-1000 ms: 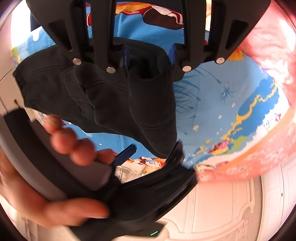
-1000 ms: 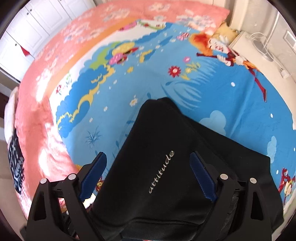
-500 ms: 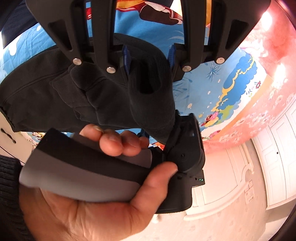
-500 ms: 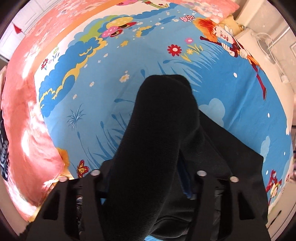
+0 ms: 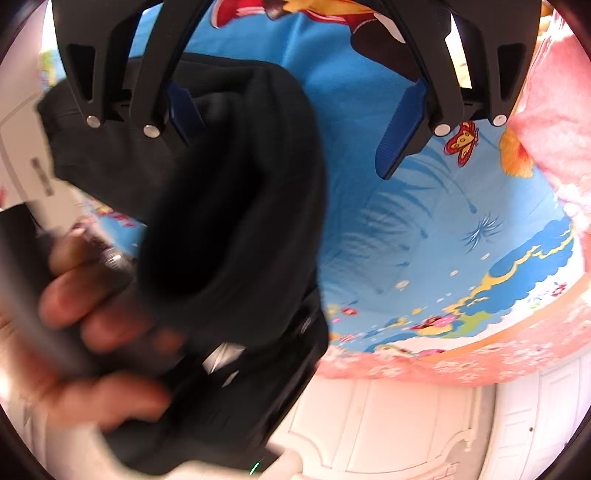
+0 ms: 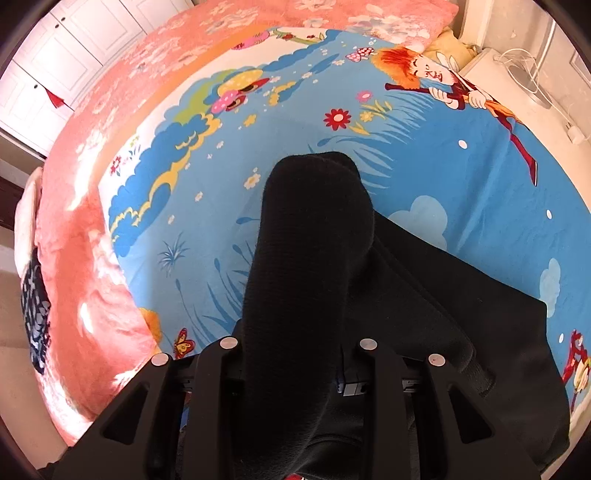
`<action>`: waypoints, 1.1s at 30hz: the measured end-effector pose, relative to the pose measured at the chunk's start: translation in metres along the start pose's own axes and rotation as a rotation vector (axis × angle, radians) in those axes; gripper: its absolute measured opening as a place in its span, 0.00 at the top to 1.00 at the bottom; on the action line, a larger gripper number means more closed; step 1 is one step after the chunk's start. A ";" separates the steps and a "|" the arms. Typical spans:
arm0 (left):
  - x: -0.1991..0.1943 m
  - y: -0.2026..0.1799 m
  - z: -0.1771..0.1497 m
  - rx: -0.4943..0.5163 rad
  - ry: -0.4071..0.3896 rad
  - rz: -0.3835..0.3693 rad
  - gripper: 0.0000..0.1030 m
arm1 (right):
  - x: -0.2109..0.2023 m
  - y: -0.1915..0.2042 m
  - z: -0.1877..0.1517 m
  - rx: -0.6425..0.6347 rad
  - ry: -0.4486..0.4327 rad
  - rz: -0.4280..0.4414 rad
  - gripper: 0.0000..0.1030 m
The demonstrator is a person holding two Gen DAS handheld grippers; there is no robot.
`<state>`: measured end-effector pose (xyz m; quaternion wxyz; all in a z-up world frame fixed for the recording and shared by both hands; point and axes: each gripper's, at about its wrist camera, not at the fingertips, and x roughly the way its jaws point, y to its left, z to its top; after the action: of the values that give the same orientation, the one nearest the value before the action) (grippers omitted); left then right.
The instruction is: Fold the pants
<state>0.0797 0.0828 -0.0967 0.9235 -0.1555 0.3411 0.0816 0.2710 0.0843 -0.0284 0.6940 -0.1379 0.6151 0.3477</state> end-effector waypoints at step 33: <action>-0.014 -0.259 -0.172 1.274 -0.506 0.097 0.26 | -0.093 -0.352 -0.319 0.656 -0.448 0.300 0.75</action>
<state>0.0324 -0.2201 -0.1510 0.8813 0.4572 0.1032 -0.0600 0.2583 -0.3959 -0.0882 0.7595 0.2603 0.5404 0.2519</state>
